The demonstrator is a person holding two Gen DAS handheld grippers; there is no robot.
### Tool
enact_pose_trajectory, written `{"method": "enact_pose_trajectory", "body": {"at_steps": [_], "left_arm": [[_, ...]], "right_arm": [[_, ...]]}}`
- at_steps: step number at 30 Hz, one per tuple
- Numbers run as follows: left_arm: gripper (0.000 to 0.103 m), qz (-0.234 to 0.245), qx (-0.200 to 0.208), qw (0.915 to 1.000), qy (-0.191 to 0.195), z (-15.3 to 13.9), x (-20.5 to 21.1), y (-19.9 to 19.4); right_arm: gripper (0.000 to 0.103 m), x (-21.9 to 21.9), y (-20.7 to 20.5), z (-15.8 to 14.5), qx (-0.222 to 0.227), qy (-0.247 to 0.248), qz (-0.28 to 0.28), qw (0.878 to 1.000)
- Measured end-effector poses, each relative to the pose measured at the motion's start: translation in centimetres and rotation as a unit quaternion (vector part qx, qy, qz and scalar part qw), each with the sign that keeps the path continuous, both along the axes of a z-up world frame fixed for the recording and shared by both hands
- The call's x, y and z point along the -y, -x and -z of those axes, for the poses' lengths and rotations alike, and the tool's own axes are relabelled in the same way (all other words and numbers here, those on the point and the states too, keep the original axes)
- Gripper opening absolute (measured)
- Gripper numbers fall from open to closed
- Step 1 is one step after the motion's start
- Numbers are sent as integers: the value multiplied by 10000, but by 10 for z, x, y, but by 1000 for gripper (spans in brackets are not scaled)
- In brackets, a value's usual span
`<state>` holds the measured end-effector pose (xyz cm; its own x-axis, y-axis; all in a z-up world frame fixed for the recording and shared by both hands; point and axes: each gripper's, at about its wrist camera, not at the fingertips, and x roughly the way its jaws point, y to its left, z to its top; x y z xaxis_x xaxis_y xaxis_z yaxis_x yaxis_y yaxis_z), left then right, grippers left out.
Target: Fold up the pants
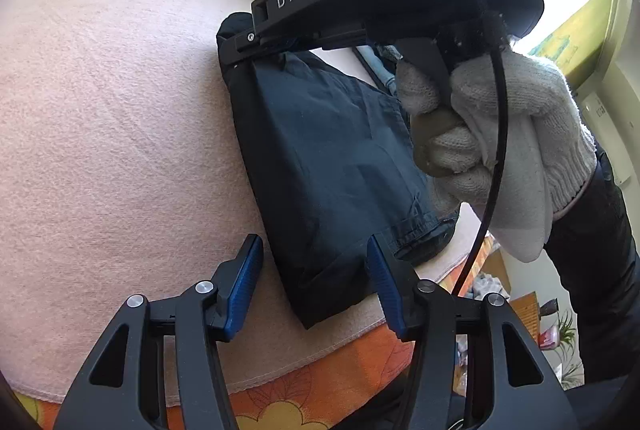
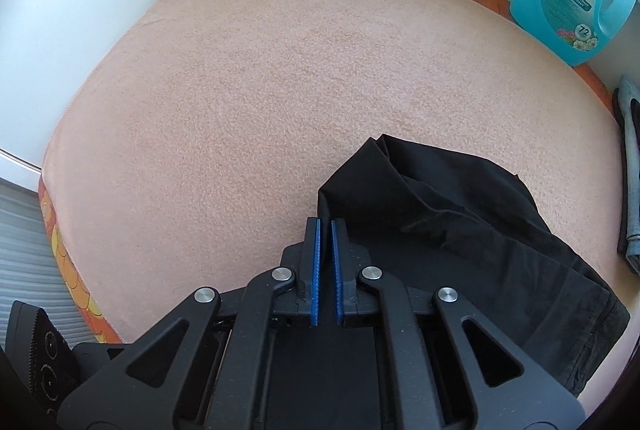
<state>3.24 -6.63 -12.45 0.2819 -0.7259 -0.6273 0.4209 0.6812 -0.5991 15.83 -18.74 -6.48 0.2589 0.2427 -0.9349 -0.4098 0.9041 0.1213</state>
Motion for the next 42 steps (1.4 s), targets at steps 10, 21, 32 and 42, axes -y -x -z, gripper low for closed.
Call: {"method": "enact_pose_trajectory", "body": {"at_steps": [10,21,32,42], "left_arm": [[20,53,852,9963,-93,-21,23,14],[19,209,1155,9931,-39,-39,39,21],[18,772,1566,9844,204,-79,75,26],[18,1704,2065,9631,289,-124,157,34]], "right_arm": [[14,12,2,-23,142,0,-70,9999],[16,-12,-1,-16,97,850,-394,9956],[5,58,27,-88,891,58,27,9960],[5,177,54,-145,1490,-264,842,9849]]}}
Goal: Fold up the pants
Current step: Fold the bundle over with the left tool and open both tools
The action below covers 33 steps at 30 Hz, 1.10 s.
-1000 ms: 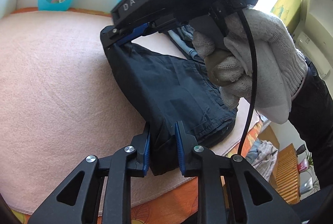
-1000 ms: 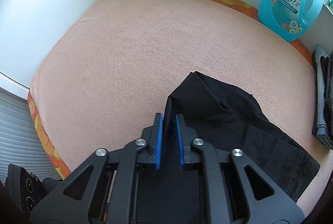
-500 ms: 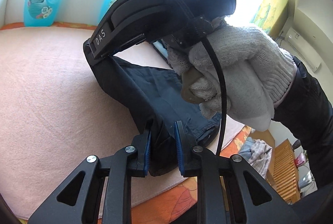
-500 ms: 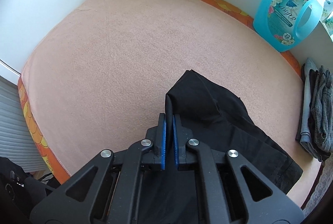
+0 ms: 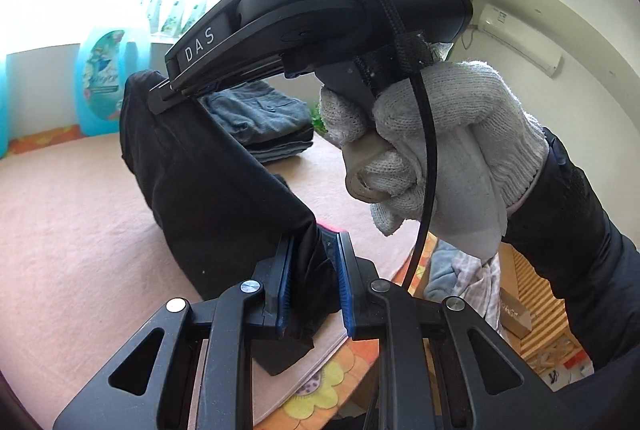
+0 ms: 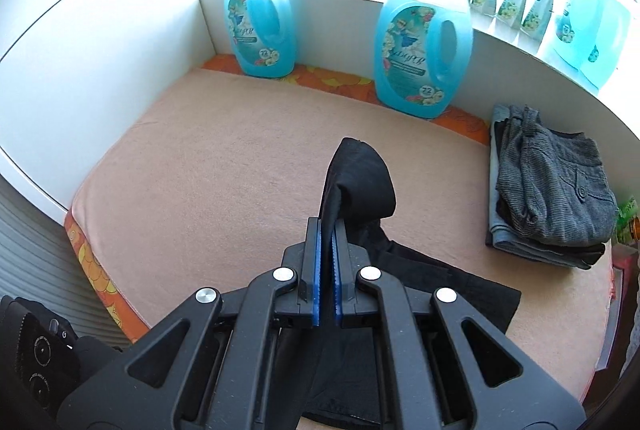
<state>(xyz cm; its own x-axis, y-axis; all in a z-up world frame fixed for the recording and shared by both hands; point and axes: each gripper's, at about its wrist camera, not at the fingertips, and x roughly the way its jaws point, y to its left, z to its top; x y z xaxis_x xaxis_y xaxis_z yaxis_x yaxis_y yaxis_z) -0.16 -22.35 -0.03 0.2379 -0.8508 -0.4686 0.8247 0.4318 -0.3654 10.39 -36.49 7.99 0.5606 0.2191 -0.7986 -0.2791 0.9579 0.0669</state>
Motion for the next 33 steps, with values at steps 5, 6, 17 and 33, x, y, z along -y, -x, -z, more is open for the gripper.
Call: {"method": "enact_pose_trajectory", "body": {"at_steps": [5,6,17,33], "left_arm": [[18,404,20,9992,-42,-4,44,-7],[18,508,8,9987,-69,-2,54,-8],[18,1211,-161,9912,-515,21,130,-6],[19,956,-427,9820,-1571,71,93,-19]], "right_arm": [[5,71,5,3,17,-62,497,9987],[5,85,5,8,-16,-106,602,9981],[4,194,5,93,-458,-630,1305,9884],[5,228,-16,157,-543,-878,1348,9855]]}}
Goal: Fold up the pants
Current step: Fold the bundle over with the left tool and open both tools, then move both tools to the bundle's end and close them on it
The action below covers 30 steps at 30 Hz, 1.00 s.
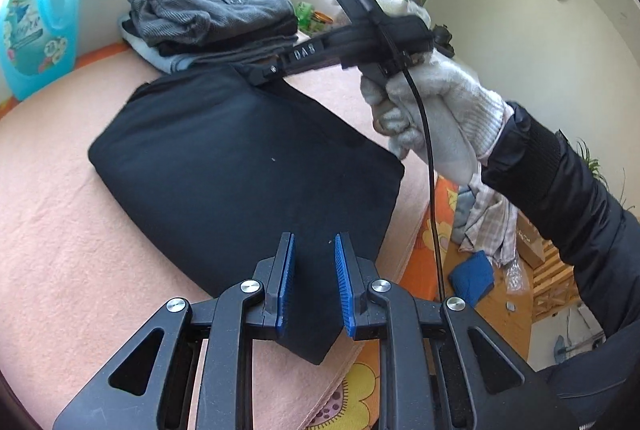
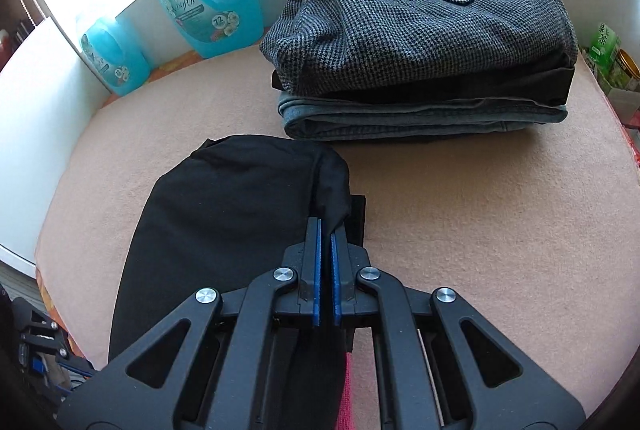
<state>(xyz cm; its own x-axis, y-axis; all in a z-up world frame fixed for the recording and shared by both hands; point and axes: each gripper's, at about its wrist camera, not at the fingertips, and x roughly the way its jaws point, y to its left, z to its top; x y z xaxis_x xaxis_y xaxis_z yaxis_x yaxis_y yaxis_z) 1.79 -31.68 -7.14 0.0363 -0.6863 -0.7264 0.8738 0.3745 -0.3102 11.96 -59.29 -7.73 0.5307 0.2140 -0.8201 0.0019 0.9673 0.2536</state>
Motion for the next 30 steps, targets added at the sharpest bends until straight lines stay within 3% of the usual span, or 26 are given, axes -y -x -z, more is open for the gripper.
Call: {"method": "enact_pose_trajectory", "body": {"at_steps": [8,10,14,16,19,21,24,30], "left_arm": [[19,194,-100,9997,-128,26,23,11],[19,176,-163,9997,-58,23,20,12],[19,-15,-118,9998,162,6,-2,8],[29,-194,6,9995,260,-5,-17,0],[34,-760,51,9967,286,-12,-36,-27],[34,-1110,-201,9930,354,-9,-44,-51],[34,-1385,-162,9899,236,-3,-44,-78],[34,-1641,-330,9859,-11,23,-37,-104]], "right_arm": [[26,-3,50,-31,463,384,290,9978],[49,-8,72,-37,616,397,307,9968],[50,-24,120,-42,959,609,375,9928],[50,-33,138,-41,1013,597,304,9926],[50,-49,156,-33,1017,806,179,9914],[50,-57,161,-24,925,909,35,9915],[50,-67,160,-8,693,1231,-111,9899],[50,-63,156,10,347,1108,-274,9929]]}}
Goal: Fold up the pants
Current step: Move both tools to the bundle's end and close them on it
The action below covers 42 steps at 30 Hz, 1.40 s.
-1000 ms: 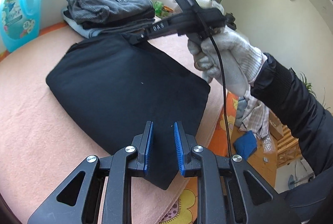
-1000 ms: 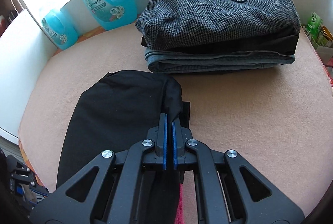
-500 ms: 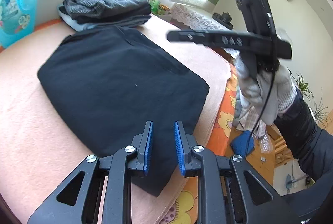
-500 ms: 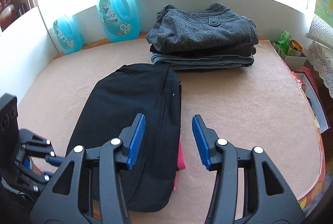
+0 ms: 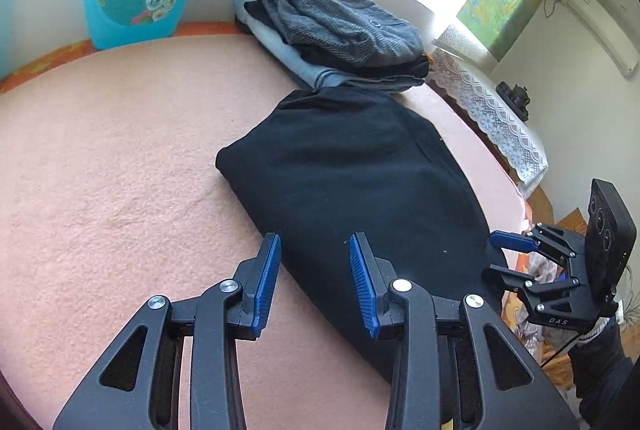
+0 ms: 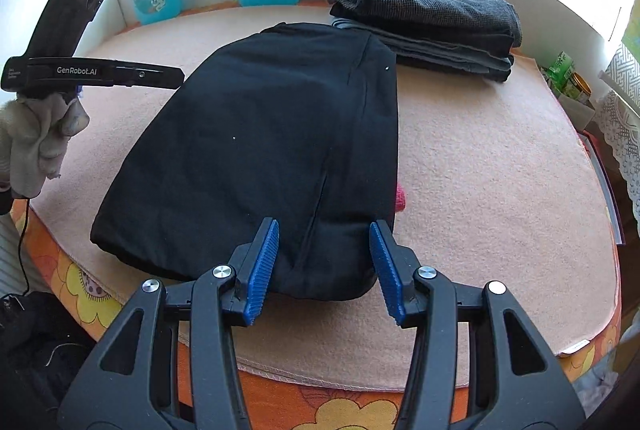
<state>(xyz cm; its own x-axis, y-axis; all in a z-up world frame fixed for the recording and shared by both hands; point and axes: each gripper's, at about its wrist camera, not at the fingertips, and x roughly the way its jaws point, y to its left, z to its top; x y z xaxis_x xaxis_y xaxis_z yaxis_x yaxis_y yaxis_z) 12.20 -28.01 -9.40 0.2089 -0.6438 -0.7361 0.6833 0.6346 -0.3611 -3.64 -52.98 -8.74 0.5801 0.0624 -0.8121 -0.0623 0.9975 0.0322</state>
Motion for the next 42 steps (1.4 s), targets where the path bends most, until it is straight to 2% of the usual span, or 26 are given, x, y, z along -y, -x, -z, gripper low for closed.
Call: {"method": "enact_pose_trajectory", "body": {"at_steps": [2,4,6,8,10,11,13,18,28,37,40,42], "left_arm": [[34,-45,-89,9999,-29,9,-1,-3],[40,-140,-126,9998,-67,15,-1,-7],[40,-241,-235,9994,39,16,-8,-12],[40,-285,-294,9991,101,13,-12,-14],[40,-304,-381,9986,221,9,-18,-13],[41,-318,-498,9978,304,8,-18,-14],[56,-327,-801,9953,434,8,-20,-14],[56,-293,-1187,9907,605,9,-19,-11],[56,-462,-1680,9820,729,24,-17,-19],[57,-355,-1730,9792,1000,27,-13,-24],[56,-346,-1801,9760,1172,30,-8,-30],[56,-329,-1837,9741,1275,32,-4,-33]], "right_arm": [[50,3,0,1,-43,-106,-56,9999],[50,7,0,0,-84,-244,-141,9996],[50,15,-4,-4,-77,-534,-116,9985],[55,29,-9,-9,10,-800,33,9968],[68,44,-18,-11,55,-1060,130,9943],[70,51,-24,-10,53,-1211,138,9925],[70,66,-39,-7,-31,-1516,185,9883],[71,94,-77,11,-343,-2243,172,9738],[71,113,-126,41,-654,-2790,54,9580],[72,98,-137,50,-573,-3236,-592,9426],[72,88,-138,50,-528,-3170,-763,9439],[72,85,-137,52,-477,-3259,-853,9403]]}}
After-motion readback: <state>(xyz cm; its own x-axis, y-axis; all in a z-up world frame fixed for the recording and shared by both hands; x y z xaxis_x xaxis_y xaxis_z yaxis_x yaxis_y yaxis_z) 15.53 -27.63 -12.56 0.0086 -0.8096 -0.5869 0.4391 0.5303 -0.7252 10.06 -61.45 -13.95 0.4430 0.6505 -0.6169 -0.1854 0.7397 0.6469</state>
